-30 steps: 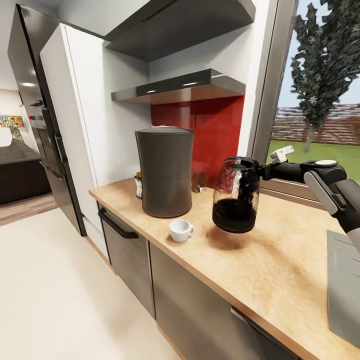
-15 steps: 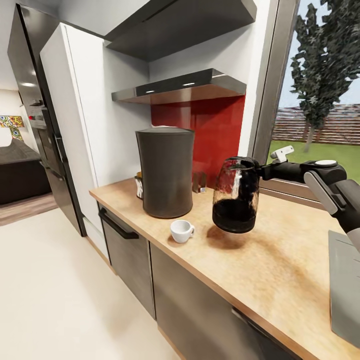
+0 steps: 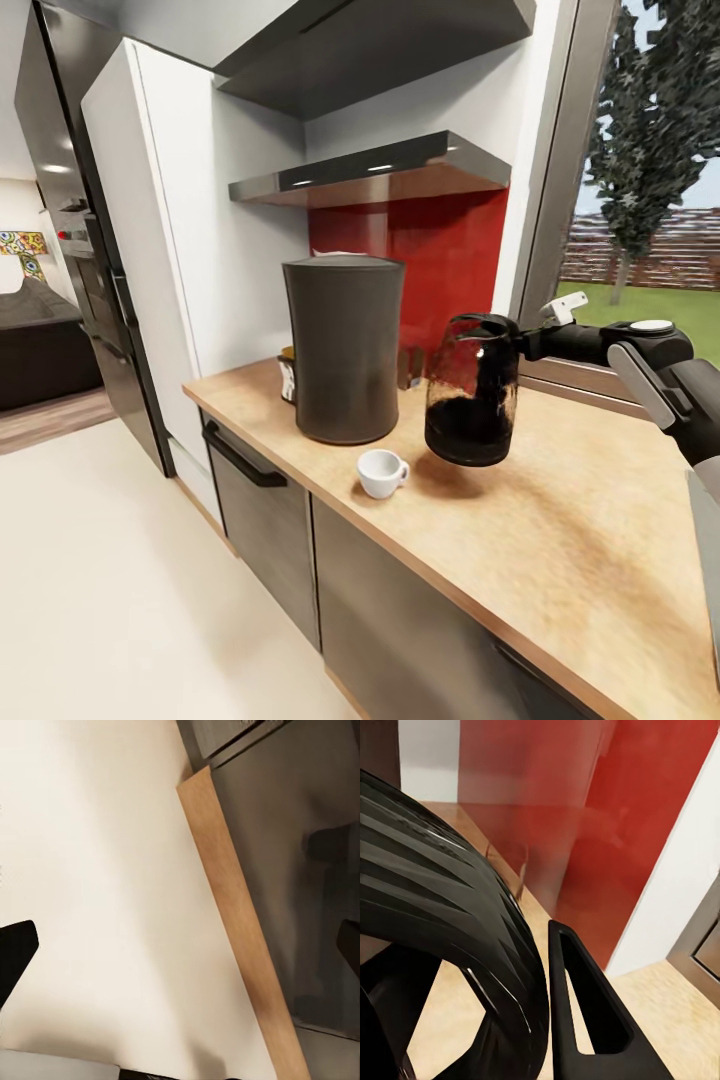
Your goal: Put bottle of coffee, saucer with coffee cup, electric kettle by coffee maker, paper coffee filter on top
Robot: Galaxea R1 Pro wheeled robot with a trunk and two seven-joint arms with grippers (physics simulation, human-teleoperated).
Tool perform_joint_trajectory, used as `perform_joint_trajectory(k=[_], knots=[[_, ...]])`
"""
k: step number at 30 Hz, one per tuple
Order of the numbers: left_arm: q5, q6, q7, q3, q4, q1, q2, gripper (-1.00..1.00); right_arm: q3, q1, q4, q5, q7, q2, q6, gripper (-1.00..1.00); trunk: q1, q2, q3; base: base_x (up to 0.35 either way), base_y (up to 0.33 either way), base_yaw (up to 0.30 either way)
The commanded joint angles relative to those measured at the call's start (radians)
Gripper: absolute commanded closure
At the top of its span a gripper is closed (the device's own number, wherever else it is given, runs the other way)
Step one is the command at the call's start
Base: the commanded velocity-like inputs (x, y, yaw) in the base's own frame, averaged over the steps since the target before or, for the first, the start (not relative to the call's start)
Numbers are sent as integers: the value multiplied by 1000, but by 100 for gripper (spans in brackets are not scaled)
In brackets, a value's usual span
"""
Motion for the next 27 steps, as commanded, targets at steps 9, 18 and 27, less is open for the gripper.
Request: perform_joint_trajectory(k=[9,18,27], knots=[[-8,-6,-2,8,1,-1,0,-100,0,-2,2,-4,1,-2,4,100,0,-1,-1,70,53,0],[-8,-6,-2,8,1,-1,0,-100,0,-2,2,-4,1,-2,4,100,0,-1,-1,47,49,0],[-8,-6,-2,8,1,-1,1,-100,0,-2,2,-4,1,-2,4,100,0,-1,-1,33,38,0]])
